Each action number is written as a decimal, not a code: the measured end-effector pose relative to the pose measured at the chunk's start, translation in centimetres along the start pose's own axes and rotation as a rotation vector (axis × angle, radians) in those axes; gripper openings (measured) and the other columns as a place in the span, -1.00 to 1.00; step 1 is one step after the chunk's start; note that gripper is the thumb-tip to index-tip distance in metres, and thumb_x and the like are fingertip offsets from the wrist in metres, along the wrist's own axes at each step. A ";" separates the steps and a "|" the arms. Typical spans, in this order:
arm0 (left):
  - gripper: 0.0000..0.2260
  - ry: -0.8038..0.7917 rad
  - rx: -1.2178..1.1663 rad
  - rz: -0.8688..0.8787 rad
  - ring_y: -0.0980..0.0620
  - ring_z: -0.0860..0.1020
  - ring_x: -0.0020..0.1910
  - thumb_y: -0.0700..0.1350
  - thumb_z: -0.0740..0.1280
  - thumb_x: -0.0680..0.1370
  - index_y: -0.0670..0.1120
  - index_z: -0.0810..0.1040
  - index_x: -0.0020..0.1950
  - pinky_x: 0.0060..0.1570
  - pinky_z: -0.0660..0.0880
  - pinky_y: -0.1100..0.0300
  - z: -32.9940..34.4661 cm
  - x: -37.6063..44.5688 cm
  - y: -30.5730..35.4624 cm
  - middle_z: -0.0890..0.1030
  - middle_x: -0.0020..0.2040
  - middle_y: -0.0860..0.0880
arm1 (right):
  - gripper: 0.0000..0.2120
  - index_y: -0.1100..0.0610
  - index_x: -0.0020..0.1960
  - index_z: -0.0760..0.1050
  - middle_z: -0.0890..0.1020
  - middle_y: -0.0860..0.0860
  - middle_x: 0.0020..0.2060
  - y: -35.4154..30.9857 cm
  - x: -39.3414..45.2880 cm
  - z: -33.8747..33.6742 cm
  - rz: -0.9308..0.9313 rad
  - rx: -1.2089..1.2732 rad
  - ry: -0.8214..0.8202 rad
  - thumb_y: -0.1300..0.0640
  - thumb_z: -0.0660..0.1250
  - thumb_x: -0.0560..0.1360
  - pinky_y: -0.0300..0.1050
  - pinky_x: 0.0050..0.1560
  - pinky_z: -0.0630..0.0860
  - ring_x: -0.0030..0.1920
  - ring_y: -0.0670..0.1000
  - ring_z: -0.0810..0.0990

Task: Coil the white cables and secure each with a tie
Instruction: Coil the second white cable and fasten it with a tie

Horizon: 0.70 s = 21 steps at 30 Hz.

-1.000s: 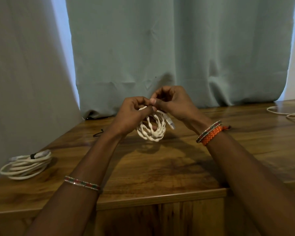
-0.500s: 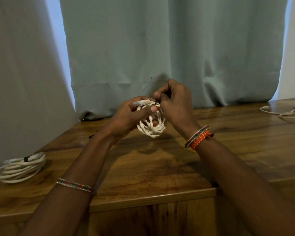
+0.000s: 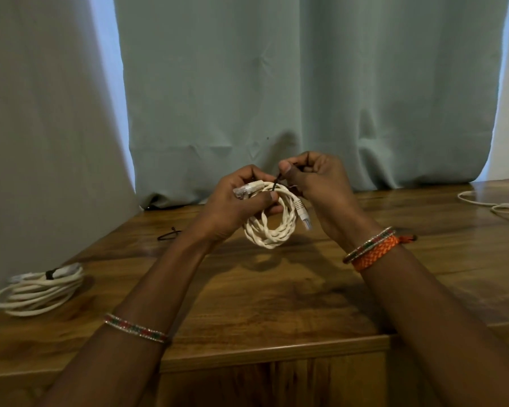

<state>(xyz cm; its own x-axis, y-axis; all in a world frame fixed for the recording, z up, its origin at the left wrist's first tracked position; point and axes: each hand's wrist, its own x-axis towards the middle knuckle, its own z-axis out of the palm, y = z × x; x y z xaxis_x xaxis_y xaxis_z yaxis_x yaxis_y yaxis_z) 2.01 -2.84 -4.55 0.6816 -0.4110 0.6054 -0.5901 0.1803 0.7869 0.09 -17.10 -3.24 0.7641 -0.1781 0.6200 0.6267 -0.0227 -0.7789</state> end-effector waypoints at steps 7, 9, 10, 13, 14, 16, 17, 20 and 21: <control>-0.89 -0.011 0.103 0.026 0.14 0.63 -0.27 -0.41 0.25 0.51 -0.22 0.44 -0.07 -0.17 0.61 0.26 0.6 -0.2 0.1 0.58 -0.17 -0.17 | -0.88 0.21 -0.22 0.51 0.57 -0.01 -0.52 0.0 0.1 -0.4 0.243 0.179 -0.029 0.25 0.35 0.50 -0.28 -0.48 0.48 -0.52 -0.11 0.53; -0.89 0.014 0.118 0.030 0.14 0.63 -0.28 -0.41 0.26 0.51 -0.22 0.45 -0.09 -0.21 0.60 0.28 0.7 -0.2 0.1 0.58 -0.18 -0.17 | -0.88 0.21 -0.22 0.52 0.58 0.04 -0.46 0.1 0.2 -0.3 0.280 0.216 -0.036 0.24 0.35 0.49 -0.24 -0.44 0.50 -0.48 -0.08 0.55; -0.89 0.023 0.124 0.033 0.13 0.63 -0.29 -0.41 0.26 0.51 -0.21 0.45 -0.10 -0.21 0.60 0.28 0.6 -0.2 0.1 0.58 -0.19 -0.16 | -0.88 0.21 -0.22 0.52 0.58 0.03 -0.47 0.0 0.2 -0.3 0.284 0.231 -0.035 0.24 0.35 0.49 -0.24 -0.44 0.51 -0.49 -0.08 0.55; -0.89 0.044 0.143 0.044 0.13 0.62 -0.32 -0.40 0.27 0.51 -0.22 0.45 -0.11 -0.23 0.60 0.28 0.6 -0.1 0.1 0.57 -0.22 -0.16 | -0.88 0.19 -0.23 0.51 0.54 -0.05 -0.55 -0.3 0.0 -0.3 0.261 0.195 -0.025 0.22 0.37 0.48 -0.26 -0.43 0.49 -0.51 -0.12 0.50; -0.90 0.048 0.148 0.043 0.14 0.62 -0.33 -0.40 0.27 0.51 -0.22 0.45 -0.11 -0.24 0.60 0.29 0.6 -0.1 0.1 0.57 -0.22 -0.16 | -0.88 0.17 -0.24 0.51 0.54 -0.07 -0.55 -0.3 -0.1 -0.4 0.250 0.171 -0.022 0.21 0.38 0.47 -0.27 -0.41 0.49 -0.50 -0.13 0.50; -0.91 0.053 0.161 0.039 0.13 0.62 -0.33 -0.40 0.28 0.51 -0.23 0.46 -0.09 -0.23 0.60 0.28 0.6 -0.2 0.0 0.57 -0.22 -0.17 | -0.88 0.15 -0.24 0.52 0.54 -0.07 -0.49 -0.3 -0.3 -0.7 0.231 0.127 -0.013 0.20 0.40 0.46 -0.27 -0.37 0.50 -0.47 -0.16 0.50; -0.92 0.055 0.168 0.038 0.12 0.62 -0.33 -0.39 0.28 0.51 -0.23 0.46 -0.08 -0.22 0.61 0.27 0.6 -0.2 -0.1 0.57 -0.21 -0.17 | -0.89 0.15 -0.23 0.52 0.54 -0.05 -0.45 -0.3 -0.5 -0.8 0.218 0.112 -0.015 0.20 0.40 0.46 -0.27 -0.35 0.50 -0.45 -0.16 0.51; -0.92 0.066 0.174 0.035 0.10 0.63 -0.32 -0.38 0.29 0.51 -0.22 0.47 -0.08 -0.19 0.62 0.23 0.4 -0.2 -0.4 0.59 -0.21 -0.14 | -0.93 0.17 -0.19 0.55 0.60 0.02 -0.34 -0.5 -0.9 -1.1 0.152 0.045 -0.038 0.20 0.41 0.44 -0.29 -0.33 0.51 -0.42 -0.17 0.56; -0.92 0.073 0.173 0.035 0.10 0.63 -0.32 -0.37 0.29 0.51 -0.21 0.48 -0.08 -0.19 0.62 0.21 0.3 -0.2 -0.5 0.60 -0.22 -0.12 | -0.94 0.18 -0.18 0.57 0.62 0.02 -0.32 -0.6 -1.0 -1.3 0.120 0.002 -0.048 0.20 0.41 0.45 -0.31 -0.32 0.51 -0.40 -0.18 0.58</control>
<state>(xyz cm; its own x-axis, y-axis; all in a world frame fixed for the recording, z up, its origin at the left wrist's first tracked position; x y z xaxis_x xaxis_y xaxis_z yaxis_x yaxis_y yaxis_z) 2.07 -3.12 -5.10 0.6854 -0.3406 0.6436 -0.6750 0.0347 0.7370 -1.21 -18.16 -3.52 0.8398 -0.1321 0.5265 0.5310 -0.0018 -0.8474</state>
